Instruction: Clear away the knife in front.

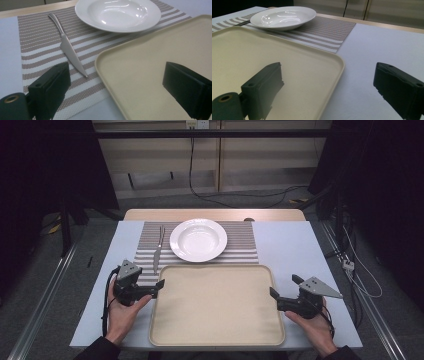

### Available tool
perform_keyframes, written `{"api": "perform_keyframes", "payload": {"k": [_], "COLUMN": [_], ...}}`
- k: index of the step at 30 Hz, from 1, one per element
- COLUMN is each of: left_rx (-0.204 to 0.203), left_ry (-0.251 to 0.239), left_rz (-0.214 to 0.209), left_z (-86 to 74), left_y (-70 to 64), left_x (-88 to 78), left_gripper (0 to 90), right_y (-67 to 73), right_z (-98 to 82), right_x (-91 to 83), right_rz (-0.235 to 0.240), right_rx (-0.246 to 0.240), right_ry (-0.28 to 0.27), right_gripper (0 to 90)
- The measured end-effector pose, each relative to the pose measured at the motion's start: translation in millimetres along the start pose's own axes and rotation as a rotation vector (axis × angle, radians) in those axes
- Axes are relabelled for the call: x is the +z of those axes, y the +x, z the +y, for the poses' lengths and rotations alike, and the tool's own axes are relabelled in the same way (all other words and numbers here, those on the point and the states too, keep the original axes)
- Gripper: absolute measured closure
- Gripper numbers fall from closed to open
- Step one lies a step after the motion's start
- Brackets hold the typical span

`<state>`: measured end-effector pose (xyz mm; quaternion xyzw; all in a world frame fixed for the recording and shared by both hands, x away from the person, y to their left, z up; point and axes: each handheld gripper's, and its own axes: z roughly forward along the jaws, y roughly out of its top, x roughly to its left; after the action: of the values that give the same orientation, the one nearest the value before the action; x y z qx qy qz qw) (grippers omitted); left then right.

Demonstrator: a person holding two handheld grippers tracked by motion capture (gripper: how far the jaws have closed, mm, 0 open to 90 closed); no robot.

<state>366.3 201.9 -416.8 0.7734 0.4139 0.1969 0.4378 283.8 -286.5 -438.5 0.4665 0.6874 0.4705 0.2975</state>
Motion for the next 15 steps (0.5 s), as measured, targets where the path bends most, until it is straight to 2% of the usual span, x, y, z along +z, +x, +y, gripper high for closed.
{"api": "perform_keyframes", "payload": {"k": [6, 9, 15], "left_rx": [0.000, 0.008, -0.004], "left_ry": [0.002, 0.001, 0.010], "left_rz": [0.002, 0.020, 0.041], "left_z": [8.9, 12.4, 20.3], "left_y": [5.8, 10.3, 22.1], "left_x": [5.9, 11.0, 22.9], "left_gripper": [8.2, 8.3, 8.4], "right_y": [0.2, 0.3, -0.1], "right_z": [0.0, -0.1, -0.1], "right_x": [0.2, 0.3, 0.7], "right_rz": [0.006, 0.010, 0.010], "right_rx": [-0.002, -0.002, 0.001], "right_ry": [0.003, 0.002, 0.004], "right_gripper": [8.6, 8.5, 8.4]}}
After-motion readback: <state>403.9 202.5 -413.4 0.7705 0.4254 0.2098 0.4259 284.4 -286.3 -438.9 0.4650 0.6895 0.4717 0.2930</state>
